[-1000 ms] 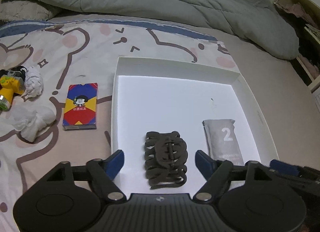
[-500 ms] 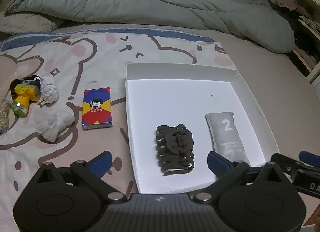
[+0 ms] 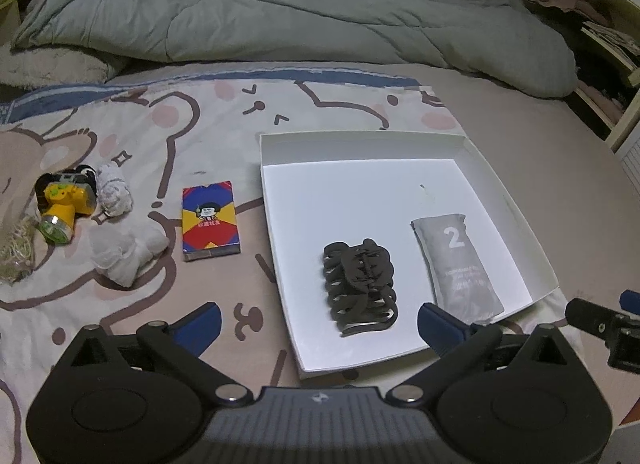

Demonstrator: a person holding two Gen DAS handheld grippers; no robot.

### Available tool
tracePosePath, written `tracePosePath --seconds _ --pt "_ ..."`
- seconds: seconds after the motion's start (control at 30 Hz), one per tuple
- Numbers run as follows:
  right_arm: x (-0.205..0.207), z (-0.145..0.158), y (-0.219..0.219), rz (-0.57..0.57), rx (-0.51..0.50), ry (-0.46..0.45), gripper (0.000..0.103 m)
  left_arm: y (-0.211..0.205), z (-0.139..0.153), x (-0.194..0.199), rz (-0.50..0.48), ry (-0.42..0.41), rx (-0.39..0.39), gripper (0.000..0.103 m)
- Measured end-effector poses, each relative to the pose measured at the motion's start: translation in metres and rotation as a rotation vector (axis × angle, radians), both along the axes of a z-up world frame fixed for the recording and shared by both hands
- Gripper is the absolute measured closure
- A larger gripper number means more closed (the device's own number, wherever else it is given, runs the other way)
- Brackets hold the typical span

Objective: Organize objects
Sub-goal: 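Release the packet and claw clip into the white box, open both grippers, then grasp the white cloth bundle with the right gripper while the left grasps the green peg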

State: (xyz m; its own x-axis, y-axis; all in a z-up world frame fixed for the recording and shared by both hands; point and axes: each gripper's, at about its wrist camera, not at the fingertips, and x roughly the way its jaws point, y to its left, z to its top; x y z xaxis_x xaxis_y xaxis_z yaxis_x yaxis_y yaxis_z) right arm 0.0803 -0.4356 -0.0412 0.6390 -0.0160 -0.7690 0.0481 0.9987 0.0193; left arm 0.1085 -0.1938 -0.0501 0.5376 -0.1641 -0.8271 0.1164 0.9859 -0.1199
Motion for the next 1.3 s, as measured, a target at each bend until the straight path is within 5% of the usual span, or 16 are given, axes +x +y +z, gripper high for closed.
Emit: tracePosePath --seconds 0.57,1.3 --pt "0.009 0.006 0.006 -0.048 0.057 -0.037 0.000 0.055 0.020 -0.002 0.047 -0.029 0.025 0.000" --pt "0.045 0.020 0.125 0.152 0.090 -0.063 0.000 0.187 0.048 -0.014 0.215 -0.109 0.030 0.000"
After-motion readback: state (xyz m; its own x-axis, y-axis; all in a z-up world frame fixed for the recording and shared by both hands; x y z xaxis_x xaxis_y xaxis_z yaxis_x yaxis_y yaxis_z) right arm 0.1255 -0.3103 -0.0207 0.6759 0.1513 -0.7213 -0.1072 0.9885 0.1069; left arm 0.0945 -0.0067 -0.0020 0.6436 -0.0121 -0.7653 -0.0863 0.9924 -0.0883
